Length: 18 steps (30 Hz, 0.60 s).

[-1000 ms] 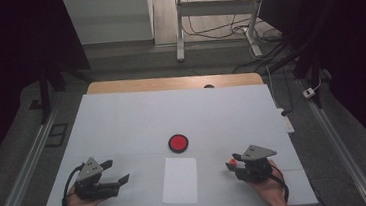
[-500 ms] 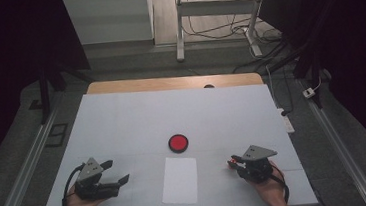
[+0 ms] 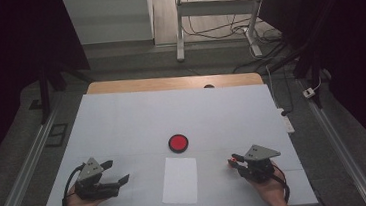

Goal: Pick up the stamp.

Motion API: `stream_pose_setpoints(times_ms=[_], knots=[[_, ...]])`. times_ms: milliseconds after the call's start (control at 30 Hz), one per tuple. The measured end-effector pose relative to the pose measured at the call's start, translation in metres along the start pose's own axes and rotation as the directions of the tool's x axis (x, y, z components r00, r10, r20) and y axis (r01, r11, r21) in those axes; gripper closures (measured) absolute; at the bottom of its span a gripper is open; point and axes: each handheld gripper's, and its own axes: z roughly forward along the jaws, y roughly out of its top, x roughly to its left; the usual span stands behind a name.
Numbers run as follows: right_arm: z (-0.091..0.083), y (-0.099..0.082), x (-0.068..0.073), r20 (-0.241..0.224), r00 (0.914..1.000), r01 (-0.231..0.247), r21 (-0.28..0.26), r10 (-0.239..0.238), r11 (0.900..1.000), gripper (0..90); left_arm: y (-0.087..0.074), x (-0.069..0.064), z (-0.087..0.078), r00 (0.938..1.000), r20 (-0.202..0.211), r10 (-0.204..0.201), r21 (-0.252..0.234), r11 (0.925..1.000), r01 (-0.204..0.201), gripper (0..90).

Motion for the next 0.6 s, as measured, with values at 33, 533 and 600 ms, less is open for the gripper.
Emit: stream_pose_setpoints(times_ms=[33,533,600], knots=[[-0.0002,0.0001,0.0,0.001,1.0,-0.001,-0.001,0.001,1.0,71.7,0.0,0.0,0.0,1.0,0.0,0.0,0.0,1.0,0.0,19.5],[-0.004,0.0052,0.0055,-0.013,0.9999,-0.005,-0.061,0.004,0.9981,71.7,-0.0002,-0.0004,0.001,1.0,0.0,0.003,0.006,1.0,-0.003,19.7],[-0.0055,0.0065,0.007,-0.006,0.9999,-0.01,-0.065,0.009,0.9978,71.7,-0.0002,-0.0006,0.0011,1.0,0.0,0.003,0.007,1.0,-0.003,19.8]])
